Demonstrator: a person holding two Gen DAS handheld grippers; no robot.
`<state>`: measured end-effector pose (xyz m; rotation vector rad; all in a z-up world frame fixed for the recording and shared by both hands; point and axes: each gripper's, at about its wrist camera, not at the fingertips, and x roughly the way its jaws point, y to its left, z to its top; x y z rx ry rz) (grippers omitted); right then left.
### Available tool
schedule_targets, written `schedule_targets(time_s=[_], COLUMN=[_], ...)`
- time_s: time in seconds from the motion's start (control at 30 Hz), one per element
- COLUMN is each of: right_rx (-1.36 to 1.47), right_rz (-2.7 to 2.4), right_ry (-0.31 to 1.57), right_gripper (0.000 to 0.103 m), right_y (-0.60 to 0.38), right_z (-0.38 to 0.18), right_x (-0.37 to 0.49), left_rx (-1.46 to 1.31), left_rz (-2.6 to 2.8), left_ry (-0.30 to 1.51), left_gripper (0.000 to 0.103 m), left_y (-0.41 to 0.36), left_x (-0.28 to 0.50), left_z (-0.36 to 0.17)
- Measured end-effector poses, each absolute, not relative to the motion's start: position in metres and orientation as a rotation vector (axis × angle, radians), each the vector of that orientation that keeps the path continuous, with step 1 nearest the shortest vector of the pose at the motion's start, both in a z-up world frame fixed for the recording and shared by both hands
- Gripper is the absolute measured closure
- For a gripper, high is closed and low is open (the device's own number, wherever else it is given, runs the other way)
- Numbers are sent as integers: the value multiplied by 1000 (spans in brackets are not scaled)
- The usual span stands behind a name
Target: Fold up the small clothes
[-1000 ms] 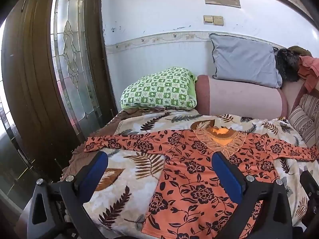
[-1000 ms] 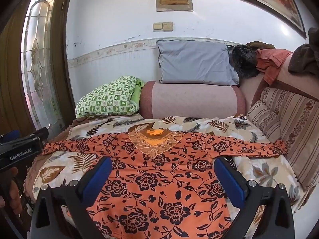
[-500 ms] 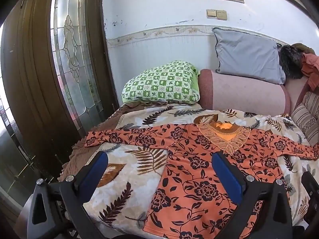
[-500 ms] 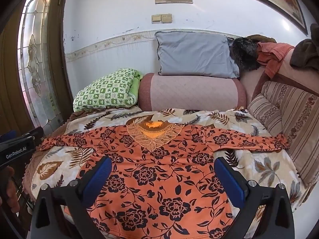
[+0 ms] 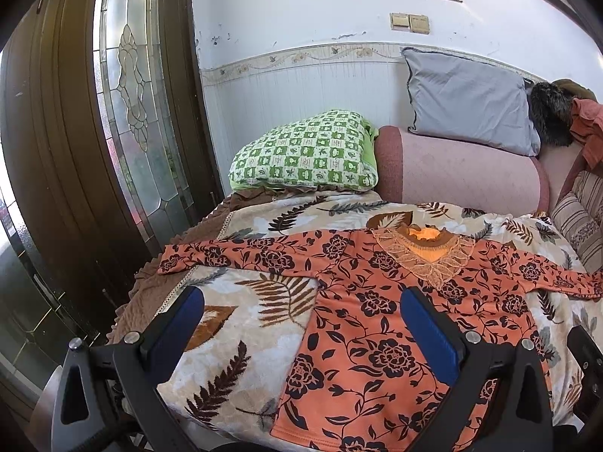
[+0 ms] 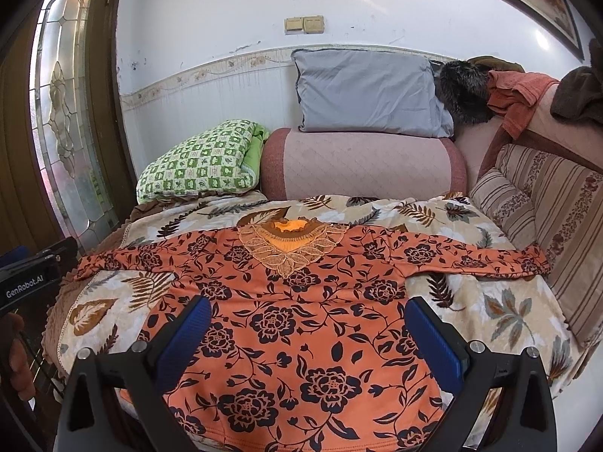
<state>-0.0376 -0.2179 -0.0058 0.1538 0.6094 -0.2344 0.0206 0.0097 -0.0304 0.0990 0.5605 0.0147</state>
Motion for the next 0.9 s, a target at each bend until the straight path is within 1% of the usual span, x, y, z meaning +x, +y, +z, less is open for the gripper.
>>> schedule_targets(time_s=[0.9], right_rx=[158], right_rz=[-203], right_ry=[666], right_gripper=[0], right_y=[-213], right_z=[-26], right_x=[-18], left_rx=[108], left_rz=[23], left_ry=[603], left_gripper=[0], left_y=[11], left_x=[36], left_z=[-47])
